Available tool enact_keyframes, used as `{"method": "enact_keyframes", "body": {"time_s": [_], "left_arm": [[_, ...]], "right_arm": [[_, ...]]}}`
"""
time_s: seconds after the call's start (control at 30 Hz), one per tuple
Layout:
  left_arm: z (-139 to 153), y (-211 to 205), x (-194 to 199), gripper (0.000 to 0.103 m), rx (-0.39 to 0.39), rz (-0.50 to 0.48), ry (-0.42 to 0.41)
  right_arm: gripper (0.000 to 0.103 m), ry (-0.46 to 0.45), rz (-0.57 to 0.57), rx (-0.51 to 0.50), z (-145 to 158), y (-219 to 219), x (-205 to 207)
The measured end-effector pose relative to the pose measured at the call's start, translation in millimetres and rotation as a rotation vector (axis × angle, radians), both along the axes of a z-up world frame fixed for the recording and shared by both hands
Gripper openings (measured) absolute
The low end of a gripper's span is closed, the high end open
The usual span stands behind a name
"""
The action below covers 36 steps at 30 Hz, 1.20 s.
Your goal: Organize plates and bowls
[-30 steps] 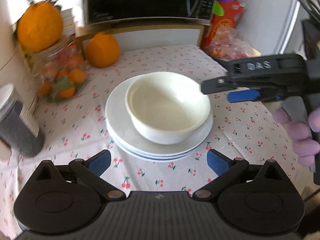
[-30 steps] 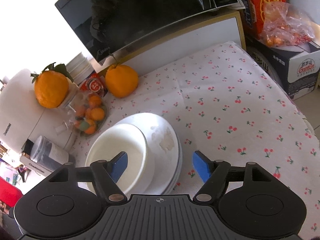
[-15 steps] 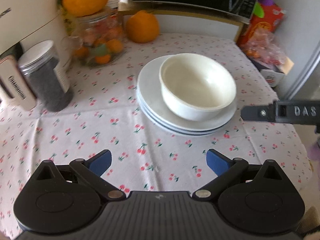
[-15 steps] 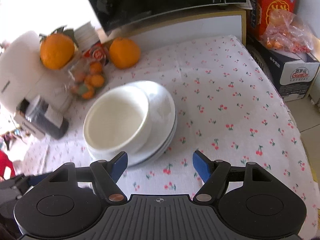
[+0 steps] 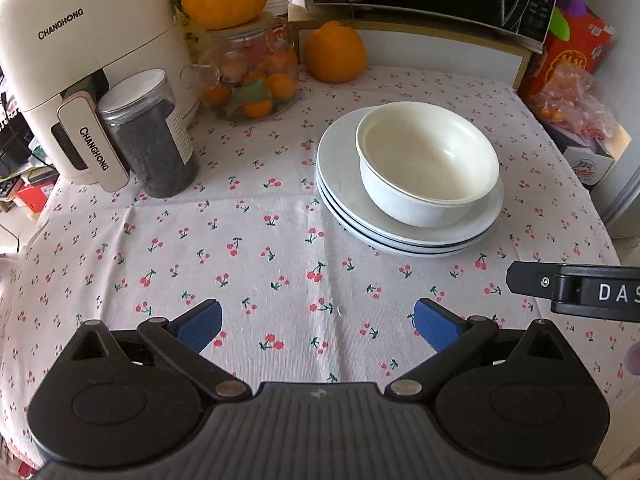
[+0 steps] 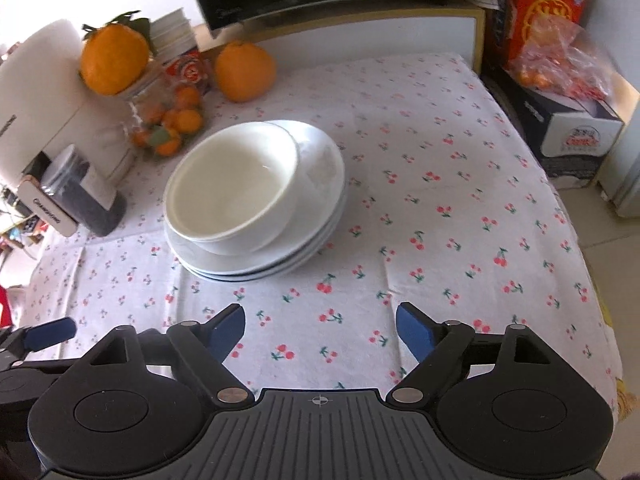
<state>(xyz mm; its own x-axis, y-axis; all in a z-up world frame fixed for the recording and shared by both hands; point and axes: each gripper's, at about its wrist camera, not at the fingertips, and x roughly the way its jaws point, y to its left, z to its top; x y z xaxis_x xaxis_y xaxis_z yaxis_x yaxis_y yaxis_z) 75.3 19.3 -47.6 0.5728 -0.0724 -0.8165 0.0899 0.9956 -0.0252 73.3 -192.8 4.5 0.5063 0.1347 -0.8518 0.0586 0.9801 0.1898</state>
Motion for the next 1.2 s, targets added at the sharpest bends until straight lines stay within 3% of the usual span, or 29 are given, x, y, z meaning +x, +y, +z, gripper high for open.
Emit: {"method": "enact_keyframes", "body": {"time_s": [1.2], "left_arm": [[-0.1, -5.9, -2.2, 0.103, 0.013, 0.023, 0.008]], "right_arm": [[0.089, 0.035, -0.004, -0.028, -4.8, 1.9, 1.7]]}}
